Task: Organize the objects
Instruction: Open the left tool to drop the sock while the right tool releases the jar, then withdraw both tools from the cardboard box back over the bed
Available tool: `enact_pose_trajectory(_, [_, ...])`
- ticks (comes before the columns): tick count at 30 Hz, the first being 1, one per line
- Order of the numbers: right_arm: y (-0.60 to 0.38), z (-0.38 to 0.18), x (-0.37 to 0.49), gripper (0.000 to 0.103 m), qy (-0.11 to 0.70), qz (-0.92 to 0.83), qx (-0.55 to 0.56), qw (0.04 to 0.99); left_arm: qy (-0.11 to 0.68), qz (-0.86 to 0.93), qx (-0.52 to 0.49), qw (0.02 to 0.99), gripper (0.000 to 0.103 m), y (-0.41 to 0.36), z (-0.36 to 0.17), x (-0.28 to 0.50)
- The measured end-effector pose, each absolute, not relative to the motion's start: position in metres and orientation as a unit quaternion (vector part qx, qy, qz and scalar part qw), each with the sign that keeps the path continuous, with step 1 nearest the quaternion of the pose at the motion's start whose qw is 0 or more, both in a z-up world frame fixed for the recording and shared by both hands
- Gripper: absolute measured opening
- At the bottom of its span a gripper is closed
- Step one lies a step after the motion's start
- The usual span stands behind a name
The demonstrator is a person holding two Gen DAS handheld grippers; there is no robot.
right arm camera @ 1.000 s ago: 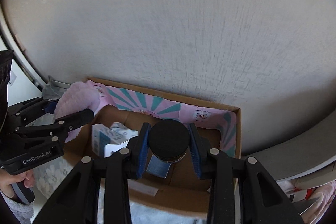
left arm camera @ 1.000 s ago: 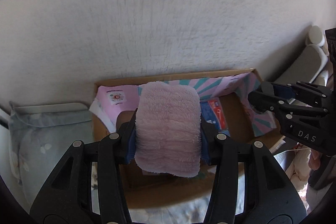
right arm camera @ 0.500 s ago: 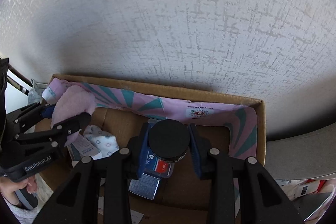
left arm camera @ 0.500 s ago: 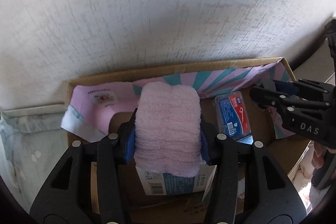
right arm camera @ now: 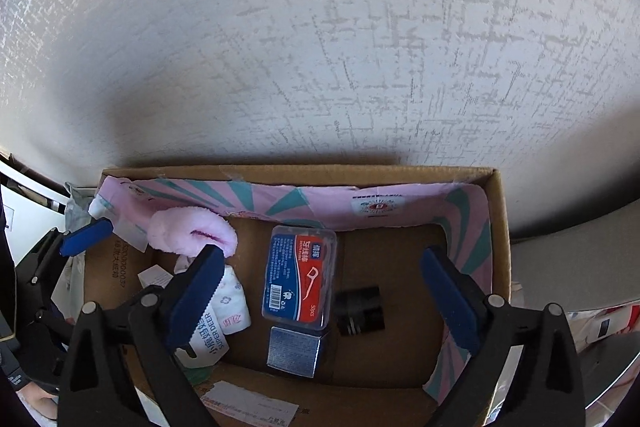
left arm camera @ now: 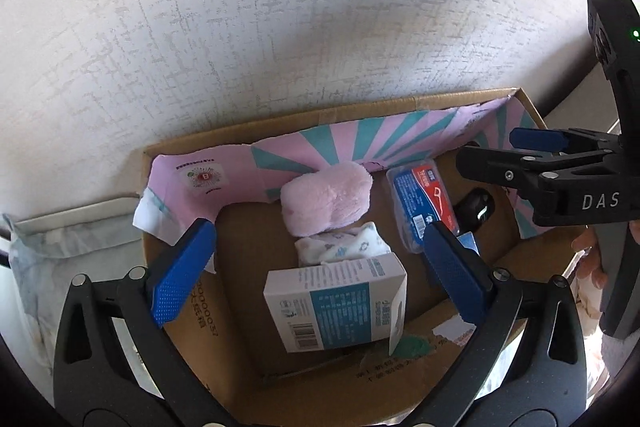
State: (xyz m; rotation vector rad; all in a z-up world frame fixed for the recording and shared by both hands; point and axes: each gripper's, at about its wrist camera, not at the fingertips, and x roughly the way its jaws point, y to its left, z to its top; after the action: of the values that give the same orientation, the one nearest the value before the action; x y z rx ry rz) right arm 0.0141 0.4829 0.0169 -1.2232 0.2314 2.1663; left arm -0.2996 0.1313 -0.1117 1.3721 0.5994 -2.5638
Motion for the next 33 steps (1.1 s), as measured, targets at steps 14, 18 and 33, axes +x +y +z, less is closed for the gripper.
enact_pose_trajectory(14, [0.442, 0.038, 0.007, 0.098, 0.036, 0.829, -0.452, 0.327, 0.216, -0.879, 0.413, 0.101, 0.103, 0.114, -0.073, -0.272])
enact_pose_trajectory(18, [0.415, 0.057, 0.02, 0.098, 0.018, 0.84, -0.433, 0.326, 0.215, -0.889, 0.388, 0.114, 0.103, 0.114, -0.05, -0.253])
enact_pose_trajectory(33, [0.322, 0.077, 0.078, 0.098, -0.001, 0.868, -0.376, 0.324, 0.217, -0.904, 0.315, 0.19, 0.103, 0.142, -0.013, -0.146])
